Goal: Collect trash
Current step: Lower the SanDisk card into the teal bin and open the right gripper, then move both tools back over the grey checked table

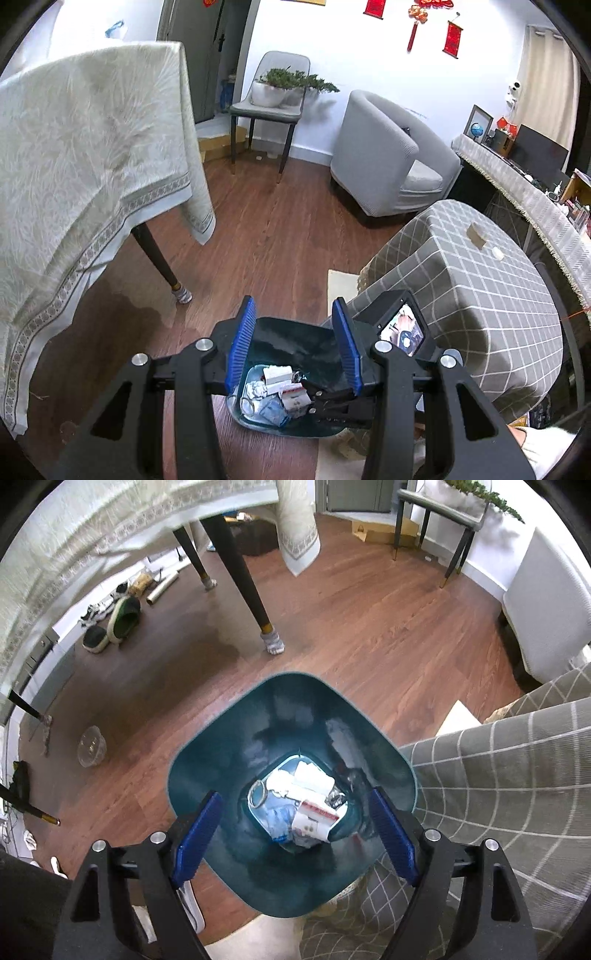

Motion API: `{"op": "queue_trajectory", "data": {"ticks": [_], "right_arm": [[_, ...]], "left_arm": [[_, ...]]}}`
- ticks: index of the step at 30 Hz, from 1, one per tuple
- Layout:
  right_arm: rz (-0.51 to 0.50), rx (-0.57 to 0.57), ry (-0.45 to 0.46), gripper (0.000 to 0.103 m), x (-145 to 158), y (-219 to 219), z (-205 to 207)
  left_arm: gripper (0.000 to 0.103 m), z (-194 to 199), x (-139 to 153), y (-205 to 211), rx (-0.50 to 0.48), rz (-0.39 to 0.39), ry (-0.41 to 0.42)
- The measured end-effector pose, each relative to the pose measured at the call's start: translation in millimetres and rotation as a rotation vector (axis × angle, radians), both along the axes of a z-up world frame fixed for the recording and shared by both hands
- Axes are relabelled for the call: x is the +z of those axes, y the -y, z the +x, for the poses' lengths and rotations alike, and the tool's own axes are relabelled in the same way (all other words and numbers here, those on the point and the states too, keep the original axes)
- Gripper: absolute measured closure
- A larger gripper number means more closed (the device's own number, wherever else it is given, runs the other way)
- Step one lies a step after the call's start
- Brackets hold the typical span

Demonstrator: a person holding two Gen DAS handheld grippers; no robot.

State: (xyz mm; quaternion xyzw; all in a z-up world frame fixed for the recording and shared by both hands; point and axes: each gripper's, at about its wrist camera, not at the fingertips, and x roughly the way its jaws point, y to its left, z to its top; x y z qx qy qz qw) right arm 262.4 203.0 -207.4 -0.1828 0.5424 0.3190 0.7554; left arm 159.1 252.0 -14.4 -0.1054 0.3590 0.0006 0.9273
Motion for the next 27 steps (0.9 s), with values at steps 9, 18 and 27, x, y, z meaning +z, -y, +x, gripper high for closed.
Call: {"op": "queue_trajectory", "data": {"ticks": [9, 18, 27], "right_arm": [[0.112, 0.002, 0.065, 0.021, 51.5, 19.2, -3.6], [0.228, -0.061, 0.165, 0.021, 111.0, 57.4, 7.9], [0.282, -0.138, 0.251, 0.021, 147.6, 105.4, 20.6]], "left_arm": [[0.055, 6.0, 20.9, 21.4, -0.010, 0.022, 0.039], [0.046, 19.3, 35.7, 44.9, -0.019, 0.030, 0.066], [0.036, 36.9, 42.6, 79.7, -0.058, 0.029, 0.081]]}}
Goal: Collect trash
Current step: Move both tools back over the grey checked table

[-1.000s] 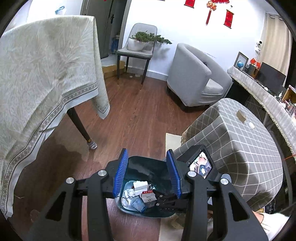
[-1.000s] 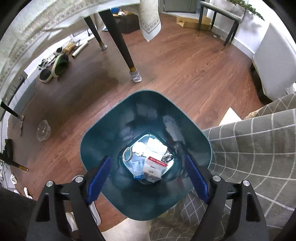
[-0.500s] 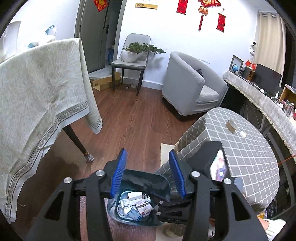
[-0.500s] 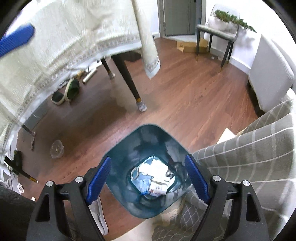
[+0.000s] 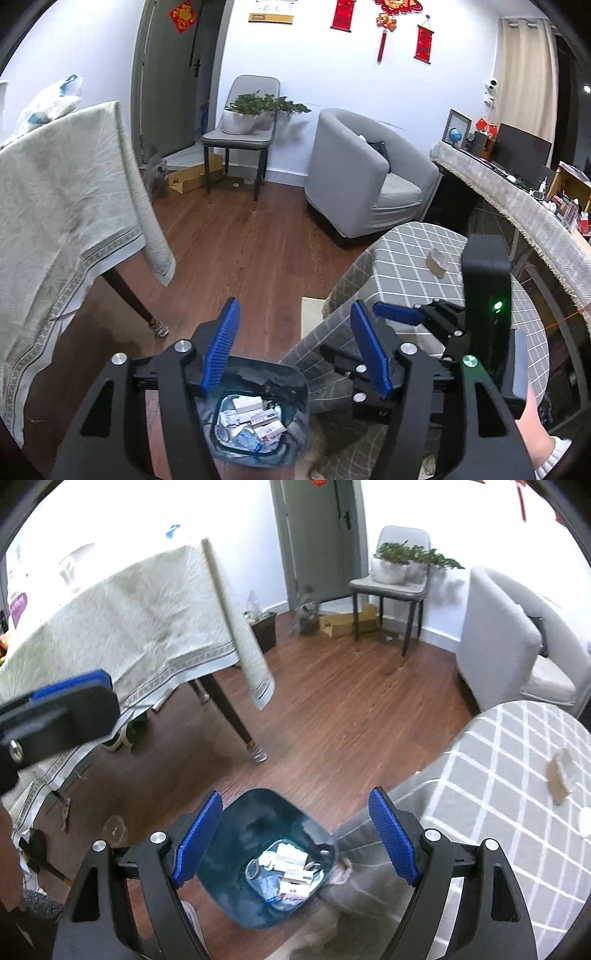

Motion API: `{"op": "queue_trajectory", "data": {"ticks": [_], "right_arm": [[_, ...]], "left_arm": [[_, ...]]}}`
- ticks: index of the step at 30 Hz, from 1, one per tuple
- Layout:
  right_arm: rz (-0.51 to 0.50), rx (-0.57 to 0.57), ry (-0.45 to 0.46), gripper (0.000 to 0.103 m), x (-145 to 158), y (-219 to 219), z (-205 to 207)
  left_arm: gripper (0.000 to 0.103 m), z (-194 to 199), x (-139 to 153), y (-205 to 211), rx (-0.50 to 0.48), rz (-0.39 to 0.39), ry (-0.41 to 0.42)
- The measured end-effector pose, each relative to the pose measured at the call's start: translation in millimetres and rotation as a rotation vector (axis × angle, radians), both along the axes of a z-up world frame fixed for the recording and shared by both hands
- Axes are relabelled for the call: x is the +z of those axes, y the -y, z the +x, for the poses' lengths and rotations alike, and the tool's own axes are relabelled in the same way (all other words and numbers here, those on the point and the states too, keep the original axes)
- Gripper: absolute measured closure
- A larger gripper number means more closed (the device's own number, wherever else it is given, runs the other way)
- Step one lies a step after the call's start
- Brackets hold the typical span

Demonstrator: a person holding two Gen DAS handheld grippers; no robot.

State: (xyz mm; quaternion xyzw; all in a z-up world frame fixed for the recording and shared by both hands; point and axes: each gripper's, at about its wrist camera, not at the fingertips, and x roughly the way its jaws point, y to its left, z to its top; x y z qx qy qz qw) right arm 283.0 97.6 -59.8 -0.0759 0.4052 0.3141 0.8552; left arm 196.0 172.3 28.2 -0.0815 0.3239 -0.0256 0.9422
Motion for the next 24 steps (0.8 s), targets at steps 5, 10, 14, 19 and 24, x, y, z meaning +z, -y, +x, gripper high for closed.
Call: {"op": "queue_trajectory", "data": {"ticks": [5, 10, 14, 19, 24], "right_arm": [[0.007, -0.051, 0.039, 0.021, 11.9, 33.8, 7.6], [0.014, -0.107, 0.056, 0.021, 18.7, 65.4, 18.9], [0.008, -0.131, 0.065, 0.021, 20.5, 83.2, 26.2], [-0.003, -0.138, 0.063, 0.021, 20.9, 101.4, 35.2], [-0.018, -0.139, 0.062, 0.021, 21.2, 115.9, 43.8]], "left_arm": [[0.033, 11.9, -1.0, 19.7, -0.018, 0.009, -0.005], [0.030, 22.5, -4.9, 40.4, -0.040, 0.025, -0.013], [0.029, 35.0, -7.4, 56.8, -0.058, 0.031, -0.019], [0.028, 48.7, -12.9, 74.3, -0.084, 0.032, -0.031], [0.028, 64.6, -18.0, 93.6, -0.113, 0.028, -0.042]]}}
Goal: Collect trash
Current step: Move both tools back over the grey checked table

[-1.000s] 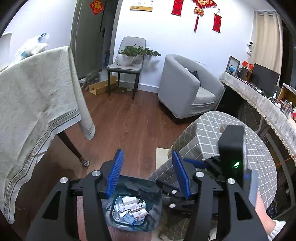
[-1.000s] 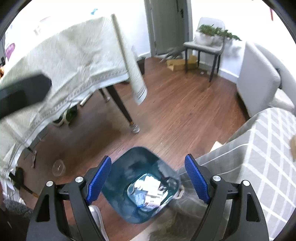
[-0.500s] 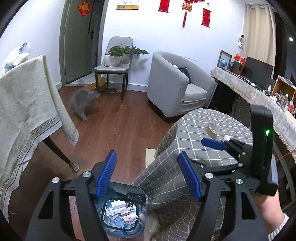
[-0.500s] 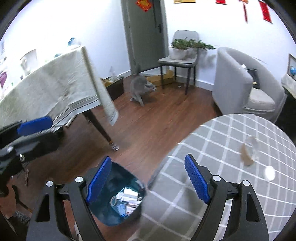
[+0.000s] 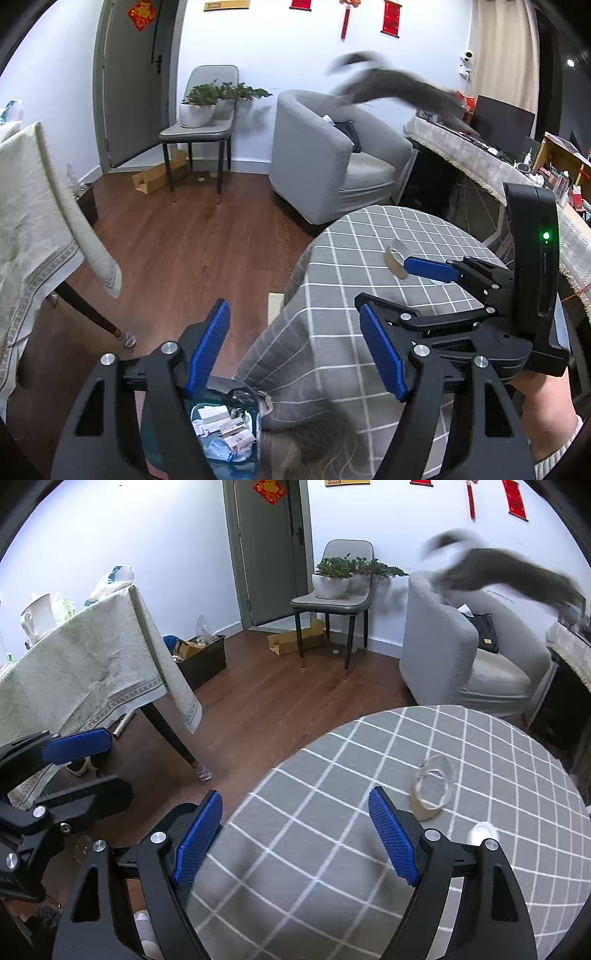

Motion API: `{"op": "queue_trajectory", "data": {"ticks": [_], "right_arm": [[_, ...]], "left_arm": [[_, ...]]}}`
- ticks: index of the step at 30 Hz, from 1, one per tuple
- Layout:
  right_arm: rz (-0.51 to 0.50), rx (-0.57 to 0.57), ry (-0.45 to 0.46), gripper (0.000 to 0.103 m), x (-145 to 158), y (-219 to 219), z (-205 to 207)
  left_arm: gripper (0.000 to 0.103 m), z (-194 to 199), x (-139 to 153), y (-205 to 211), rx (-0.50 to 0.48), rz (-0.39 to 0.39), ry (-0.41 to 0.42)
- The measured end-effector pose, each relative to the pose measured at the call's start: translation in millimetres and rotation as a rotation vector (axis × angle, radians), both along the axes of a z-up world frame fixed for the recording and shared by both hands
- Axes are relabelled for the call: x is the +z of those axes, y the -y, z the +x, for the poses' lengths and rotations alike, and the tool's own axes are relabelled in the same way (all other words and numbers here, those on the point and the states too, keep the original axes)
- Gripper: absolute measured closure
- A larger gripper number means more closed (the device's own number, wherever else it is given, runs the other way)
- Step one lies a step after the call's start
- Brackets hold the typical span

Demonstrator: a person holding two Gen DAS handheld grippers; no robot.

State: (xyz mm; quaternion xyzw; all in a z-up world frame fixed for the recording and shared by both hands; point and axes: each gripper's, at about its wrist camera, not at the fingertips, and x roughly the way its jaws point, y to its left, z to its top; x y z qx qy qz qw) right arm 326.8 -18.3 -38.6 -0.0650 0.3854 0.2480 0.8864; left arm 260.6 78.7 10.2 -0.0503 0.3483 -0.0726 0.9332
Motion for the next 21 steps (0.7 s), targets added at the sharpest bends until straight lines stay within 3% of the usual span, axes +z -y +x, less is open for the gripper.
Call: {"op": "queue_trajectory", "data": {"ticks": [21], "right_arm": [[-0.072, -0.098, -0.024, 0.039, -12.8, 86.0, 37.6]], "left_arm": [[0.027, 52.8, -19.3, 65.5, -0.076, 0.014, -0.037]]}}
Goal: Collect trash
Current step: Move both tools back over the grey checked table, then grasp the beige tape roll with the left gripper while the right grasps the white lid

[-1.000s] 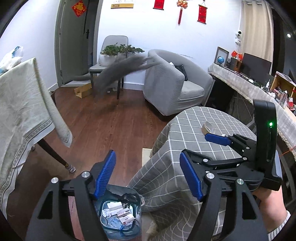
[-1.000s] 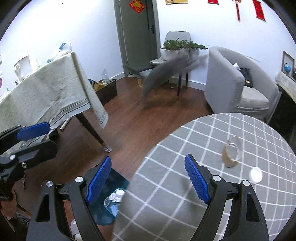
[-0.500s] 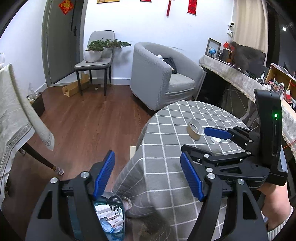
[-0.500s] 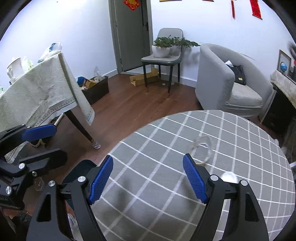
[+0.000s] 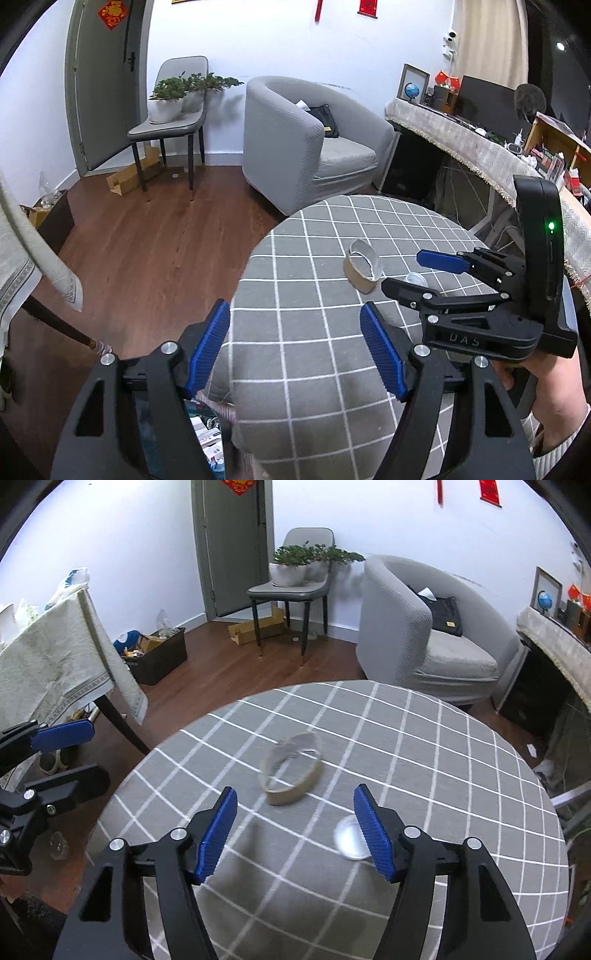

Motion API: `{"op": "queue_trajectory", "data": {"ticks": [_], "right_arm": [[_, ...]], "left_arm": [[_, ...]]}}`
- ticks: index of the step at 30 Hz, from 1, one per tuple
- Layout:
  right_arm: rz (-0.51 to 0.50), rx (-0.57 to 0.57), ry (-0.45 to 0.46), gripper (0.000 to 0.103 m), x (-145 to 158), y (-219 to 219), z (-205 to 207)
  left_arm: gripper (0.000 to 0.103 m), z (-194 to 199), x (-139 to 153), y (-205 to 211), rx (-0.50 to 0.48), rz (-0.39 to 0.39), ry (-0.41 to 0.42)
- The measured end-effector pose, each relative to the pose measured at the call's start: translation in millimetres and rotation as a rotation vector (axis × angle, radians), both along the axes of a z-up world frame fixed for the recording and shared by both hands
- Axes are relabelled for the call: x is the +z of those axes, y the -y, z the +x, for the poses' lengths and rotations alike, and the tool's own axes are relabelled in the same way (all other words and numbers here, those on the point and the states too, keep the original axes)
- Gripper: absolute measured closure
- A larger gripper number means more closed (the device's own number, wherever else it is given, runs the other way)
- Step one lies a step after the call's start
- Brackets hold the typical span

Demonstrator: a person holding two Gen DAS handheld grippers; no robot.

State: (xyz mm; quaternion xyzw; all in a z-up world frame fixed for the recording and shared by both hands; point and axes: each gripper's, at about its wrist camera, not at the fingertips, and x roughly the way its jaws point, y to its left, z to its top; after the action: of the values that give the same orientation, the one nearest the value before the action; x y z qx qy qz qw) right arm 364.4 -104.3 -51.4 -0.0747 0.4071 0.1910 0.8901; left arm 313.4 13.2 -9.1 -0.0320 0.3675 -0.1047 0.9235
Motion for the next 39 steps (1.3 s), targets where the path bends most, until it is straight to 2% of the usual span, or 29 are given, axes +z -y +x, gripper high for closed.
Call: {"op": "queue_trajectory", "data": {"ticks": [7, 12, 18, 24, 29, 31, 39], "right_arm": [[-0.020, 0.011, -0.032, 0.049, -9.9, 11.1, 13.4], [-0.060, 0.023, -0.061, 0.053, -22.9, 16.9, 8.3], [-0.049, 0.005, -0.067, 0.058, -27.0, 26.0, 8.4], [0.000, -0.023, -0.076, 0.071, -26.2, 39.3, 14.9], [0.034, -0.057, -0.083, 0.090, -24.8, 48.1, 22.2], [0.047, -0.068, -0.077, 0.094, -23.5, 53.3, 24.7], [0.117, -0.108, -0.055, 0.094, -14.5, 76.1, 23.9]], "left_arm": [[0.025, 15.9, -10.8, 13.5, -0.017, -0.006, -0.017], [0.025, 22.6, -21.0, 21.1, -0.018, -0.013, -0.052], [0.023, 29.4, -21.5, 34.9, -0.031, -0.008, -0.049], [0.023, 38.4, -25.9, 51.8, -0.032, -0.008, -0.052], [0.023, 41.7, -27.5, 63.1, -0.037, 0.003, -0.050], [0.023, 43.3, -27.9, 66.5, -0.039, 0.006, -0.049], [0.024, 58.3, -34.8, 83.9, -0.052, 0.055, -0.056]]}}
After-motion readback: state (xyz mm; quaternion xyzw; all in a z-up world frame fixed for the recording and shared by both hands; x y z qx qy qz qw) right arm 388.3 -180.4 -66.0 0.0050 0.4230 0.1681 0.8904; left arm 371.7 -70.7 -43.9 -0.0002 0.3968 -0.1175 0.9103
